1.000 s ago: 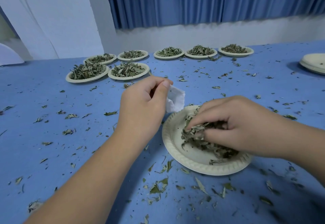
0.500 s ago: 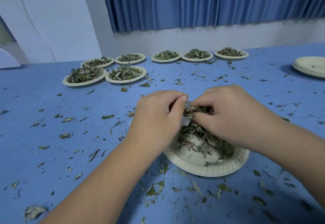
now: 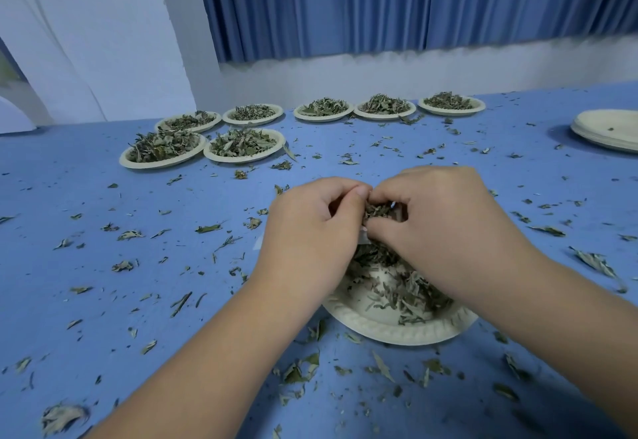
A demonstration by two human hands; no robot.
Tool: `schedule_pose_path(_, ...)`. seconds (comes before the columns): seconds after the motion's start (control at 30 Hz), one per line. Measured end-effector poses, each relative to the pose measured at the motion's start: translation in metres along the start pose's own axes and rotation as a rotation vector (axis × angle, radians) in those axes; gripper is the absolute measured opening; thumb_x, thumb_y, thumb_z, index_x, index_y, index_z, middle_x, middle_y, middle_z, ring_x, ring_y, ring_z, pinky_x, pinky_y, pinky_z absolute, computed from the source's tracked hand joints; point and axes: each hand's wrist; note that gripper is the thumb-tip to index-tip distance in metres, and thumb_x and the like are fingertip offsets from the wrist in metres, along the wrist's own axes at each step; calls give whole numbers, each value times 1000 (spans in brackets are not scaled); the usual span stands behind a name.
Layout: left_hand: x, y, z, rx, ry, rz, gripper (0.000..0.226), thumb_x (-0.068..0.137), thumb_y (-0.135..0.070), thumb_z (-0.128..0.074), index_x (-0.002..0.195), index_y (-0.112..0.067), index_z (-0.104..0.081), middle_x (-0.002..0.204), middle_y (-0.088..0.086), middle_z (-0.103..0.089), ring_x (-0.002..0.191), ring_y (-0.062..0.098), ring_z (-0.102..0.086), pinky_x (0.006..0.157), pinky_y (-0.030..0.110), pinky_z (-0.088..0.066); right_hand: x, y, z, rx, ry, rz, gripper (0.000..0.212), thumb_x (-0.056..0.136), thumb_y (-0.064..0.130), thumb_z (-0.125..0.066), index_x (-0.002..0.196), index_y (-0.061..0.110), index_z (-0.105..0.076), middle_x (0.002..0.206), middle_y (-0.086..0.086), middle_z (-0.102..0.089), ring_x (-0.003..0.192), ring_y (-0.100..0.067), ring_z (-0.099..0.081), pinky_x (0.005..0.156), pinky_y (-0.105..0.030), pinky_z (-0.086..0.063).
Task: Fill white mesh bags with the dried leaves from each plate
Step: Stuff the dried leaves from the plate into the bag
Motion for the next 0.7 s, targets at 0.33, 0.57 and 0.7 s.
schedule_pose_path(0.33, -1, -1, -2, -136, 2, 54, 26, 93, -19, -59, 75, -29, -74, 64, -15, -68, 58, -5, -60, 53, 7, -41, -3, -3, -4, 168, -96, -4, 7, 77, 21, -73, 73, 26, -71, 64, 11, -63, 65, -6, -57, 68, -19, -43)
schedule_pose_path(0.57, 2, -1, 1, -196, -13, 101, 22, 93, -21, -60, 80, -28, -76, 66, -15, -70, 64, 1, -64, 68, 30, -55, 0, -9, 6, 359, 59, -22, 14, 77, 27, -73, 88, 35, -74, 83, 15, -68, 77, 1, -60, 73, -16, -46)
schedule_pose_path(0.7, 2, 1, 3, -193, -26, 115, 21, 93, -25, -60, 79, -30, -74, 40, -15, -45, 38, 0, -38, 48, 22, -34, 0, -14, 13, 461, 154, -34, 35, 77, 10, -76, 99, 37, -71, 95, 15, -67, 72, -6, -65, 83, -32, -54)
Point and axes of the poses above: each hand's wrist, its own x-axis towards the middle knuckle, its own z-axis out of the back of the hand, y = z × x
